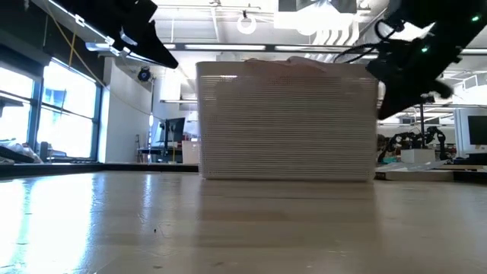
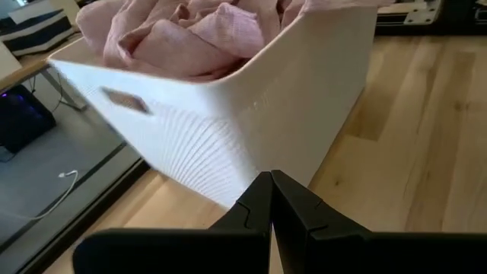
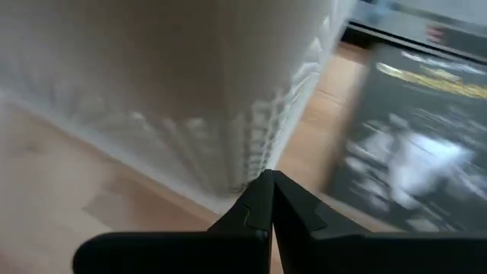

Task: Sort clothes
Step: Move the laundry bin to the top center of the table

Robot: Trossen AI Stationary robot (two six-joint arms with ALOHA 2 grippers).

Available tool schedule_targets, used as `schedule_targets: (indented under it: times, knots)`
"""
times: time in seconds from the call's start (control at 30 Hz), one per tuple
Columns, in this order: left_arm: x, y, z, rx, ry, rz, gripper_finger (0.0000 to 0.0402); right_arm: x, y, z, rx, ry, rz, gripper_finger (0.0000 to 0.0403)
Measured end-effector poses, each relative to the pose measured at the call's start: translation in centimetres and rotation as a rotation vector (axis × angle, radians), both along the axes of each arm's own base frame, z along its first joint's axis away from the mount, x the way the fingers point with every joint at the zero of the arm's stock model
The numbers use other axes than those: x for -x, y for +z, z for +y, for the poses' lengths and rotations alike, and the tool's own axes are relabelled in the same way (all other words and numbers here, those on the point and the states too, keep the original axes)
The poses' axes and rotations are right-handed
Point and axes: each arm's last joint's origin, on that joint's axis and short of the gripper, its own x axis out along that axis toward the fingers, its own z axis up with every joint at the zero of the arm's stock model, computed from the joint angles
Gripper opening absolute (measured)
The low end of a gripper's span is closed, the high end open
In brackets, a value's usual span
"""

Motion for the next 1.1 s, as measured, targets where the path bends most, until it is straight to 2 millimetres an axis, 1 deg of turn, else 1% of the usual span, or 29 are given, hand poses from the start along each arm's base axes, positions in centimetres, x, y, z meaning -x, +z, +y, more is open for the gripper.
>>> schedule_targets:
  times: [0.07, 0.13, 0.2, 0.27, 0.37, 0.47, 0.53, 0.6, 0.73, 0.8, 0.87, 0.93, 1.0, 1.1]
  knots:
    - [0.0, 0.0, 0.0, -0.001, 0.002, 0.0, 0.0, -1.5, -0.6, -0.5, 0.023, 0.068, -0.009, 0.0]
    - [0.0, 0.0, 0.2, 0.0, 0.009, 0.0, 0.0, -3.3, -0.6, -1.0, 0.026, 0.137, -0.059, 0.0]
    - [-0.1, 0.0, 0.3, 0.007, 0.014, -0.002, 0.0, -3.9, -0.8, -1.7, 0.064, 0.178, -0.011, 0.0]
    - [0.0, 0.1, 0.3, 0.009, 0.014, -0.006, 0.0, -4.1, -0.4, -2.2, 0.095, 0.169, 0.01, 0.0]
    - [0.7, 0.8, 0.3, 0.025, 0.0, -0.033, 0.0, -3.1, 0.7, -1.9, 0.107, 0.188, 0.06, 0.0]
    - [2.0, 2.0, 0.4, 0.051, -0.02, -0.075, 0.0, -1.5, 2.8, -1.1, 0.131, 0.215, 0.039, 0.0]
    - [3.2, 2.8, 0.3, 0.073, -0.038, -0.108, 0.0, -0.1, 4.0, -0.5, 0.137, 0.252, -0.005, 0.0]
    - [4.6, 3.5, 0.4, 0.114, -0.02, -0.158, 0.0, 1.2, 5.2, 0.2, 0.134, 0.295, -0.086, 0.0]
    - [7.8, 4.9, 1.0, 0.31, 0.057, -0.243, 0.0, 3.2, 6.6, 1.1, 0.08, 0.362, -0.246, 0.0]
    - [8.9, 5.4, 1.3, 0.431, 0.073, -0.228, 0.0, 3.7, 6.9, 1.4, 0.058, 0.387, -0.287, 0.0]
    - [9.6, 5.3, 1.6, 0.551, 0.107, -0.16, 0.0, 3.9, 7.0, 1.5, 0.054, 0.403, -0.3, 0.0]
    - [10.0, 4.4, 1.9, 0.608, 0.186, -0.071, 0.0, 3.9, 7.0, 1.6, 0.053, 0.409, -0.298, 0.0]
    - [10.3, 3.0, 2.4, 0.589, 0.315, 0.012, 0.0, 3.8, 6.9, 1.6, 0.054, 0.408, -0.289, 0.0]
    - [10.0, 1.4, 3.2, 0.5, 0.464, 0.051, 0.0, 3.5, 6.7, 1.7, 0.061, 0.403, -0.272, 0.0]
